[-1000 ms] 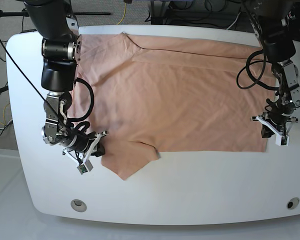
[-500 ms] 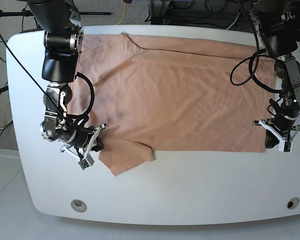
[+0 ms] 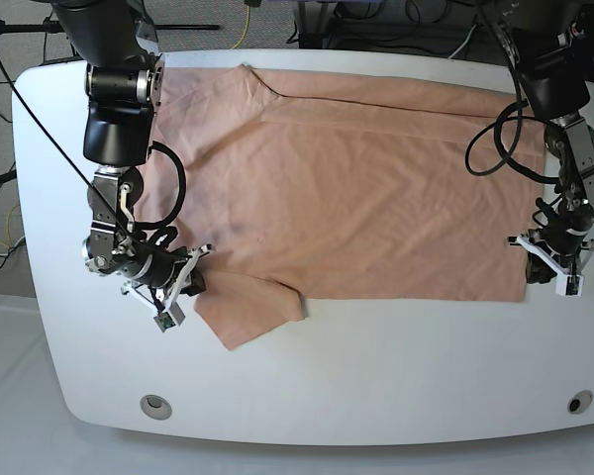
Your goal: Fold the T-shirt properly
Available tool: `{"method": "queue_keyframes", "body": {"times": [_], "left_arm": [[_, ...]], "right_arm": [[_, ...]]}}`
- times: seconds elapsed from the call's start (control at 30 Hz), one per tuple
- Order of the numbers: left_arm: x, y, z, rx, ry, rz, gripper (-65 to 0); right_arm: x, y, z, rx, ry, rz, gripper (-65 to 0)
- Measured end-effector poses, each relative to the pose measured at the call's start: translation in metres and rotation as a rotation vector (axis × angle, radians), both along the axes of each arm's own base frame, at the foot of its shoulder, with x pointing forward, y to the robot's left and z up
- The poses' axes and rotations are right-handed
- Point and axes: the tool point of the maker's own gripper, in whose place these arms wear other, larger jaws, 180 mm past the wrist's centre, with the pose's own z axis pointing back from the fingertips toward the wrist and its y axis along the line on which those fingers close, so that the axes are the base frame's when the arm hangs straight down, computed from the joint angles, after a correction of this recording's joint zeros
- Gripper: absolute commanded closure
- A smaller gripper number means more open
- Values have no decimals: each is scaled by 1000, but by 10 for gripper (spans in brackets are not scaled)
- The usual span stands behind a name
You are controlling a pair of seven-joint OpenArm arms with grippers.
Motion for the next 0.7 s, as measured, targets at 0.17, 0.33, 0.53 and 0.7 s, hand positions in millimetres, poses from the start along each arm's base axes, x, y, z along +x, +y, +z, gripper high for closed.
{"method": "queue_keyframes", "body": {"times": [0.17, 0.33, 0.53, 0.7], "left_arm": [[-6, 10, 1, -15, -13, 29, -265], [-9, 17, -1, -9, 2, 45, -386], [1, 11, -8, -38, 4, 33, -466], [5, 16, -18, -82, 15, 62, -513]], "right_arm": [[0, 0, 1, -1, -7, -1, -5], [-1, 1, 0, 1, -5, 2, -3], [0, 1, 1, 0, -6, 1, -2], [-1, 1, 0, -2, -4, 2, -1]]}}
